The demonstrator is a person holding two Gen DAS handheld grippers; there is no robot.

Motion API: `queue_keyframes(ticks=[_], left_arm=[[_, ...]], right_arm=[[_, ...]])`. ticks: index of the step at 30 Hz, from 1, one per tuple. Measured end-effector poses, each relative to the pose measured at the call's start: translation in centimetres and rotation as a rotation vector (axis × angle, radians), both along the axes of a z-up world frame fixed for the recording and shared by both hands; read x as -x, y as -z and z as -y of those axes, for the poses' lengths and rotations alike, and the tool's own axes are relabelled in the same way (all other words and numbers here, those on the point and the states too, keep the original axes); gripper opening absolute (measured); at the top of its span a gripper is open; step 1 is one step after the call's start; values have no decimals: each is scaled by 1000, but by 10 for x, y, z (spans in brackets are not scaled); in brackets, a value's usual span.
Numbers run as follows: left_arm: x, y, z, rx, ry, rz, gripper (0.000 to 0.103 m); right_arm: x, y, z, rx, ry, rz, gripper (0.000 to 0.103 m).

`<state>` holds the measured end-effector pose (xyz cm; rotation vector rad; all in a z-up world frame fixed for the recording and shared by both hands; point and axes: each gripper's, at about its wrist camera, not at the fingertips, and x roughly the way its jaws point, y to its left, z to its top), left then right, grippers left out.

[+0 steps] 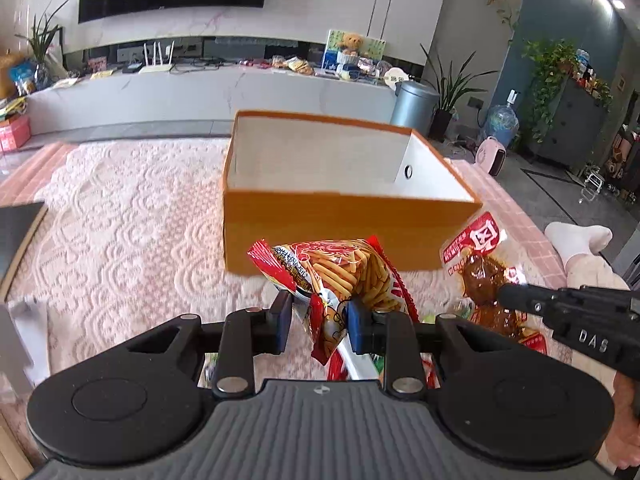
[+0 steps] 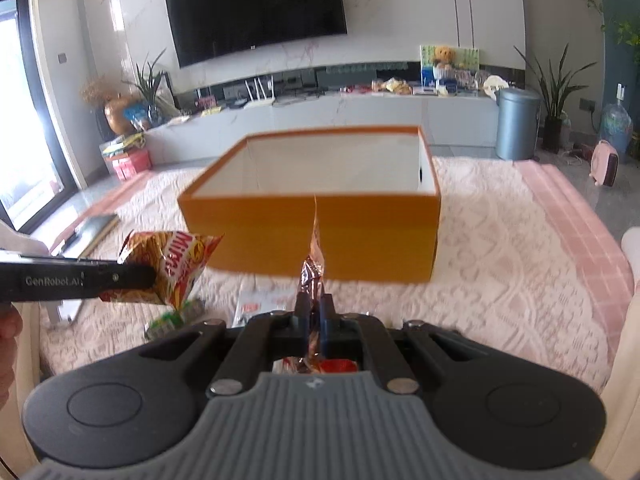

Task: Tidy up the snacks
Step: 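Lift both snacks over the orange box and open both tools to drop them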

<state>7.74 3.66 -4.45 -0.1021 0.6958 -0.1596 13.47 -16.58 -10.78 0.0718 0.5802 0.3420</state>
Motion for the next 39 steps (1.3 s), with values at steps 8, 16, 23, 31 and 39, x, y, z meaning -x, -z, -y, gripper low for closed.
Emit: queue_keyframes(ticks=[8, 16, 23, 31, 39], left_arm=[[-32, -33, 10, -19, 38, 57, 31], [-75, -59, 23, -45, 56, 100, 30], [-120, -54, 33, -36, 83, 55, 30], [-170, 0, 42, -9, 121, -117, 30], [-201, 34, 51, -10, 159, -213, 30]], right_arm=[[-34, -46, 7, -50, -12, 71, 0], [-84, -92, 1, -26, -48, 157, 0], [-145, -104, -4, 16, -46, 138, 0], [-213, -64, -13, 98, -36, -13, 0], [-251, -18, -22, 209, -98, -152, 0]])
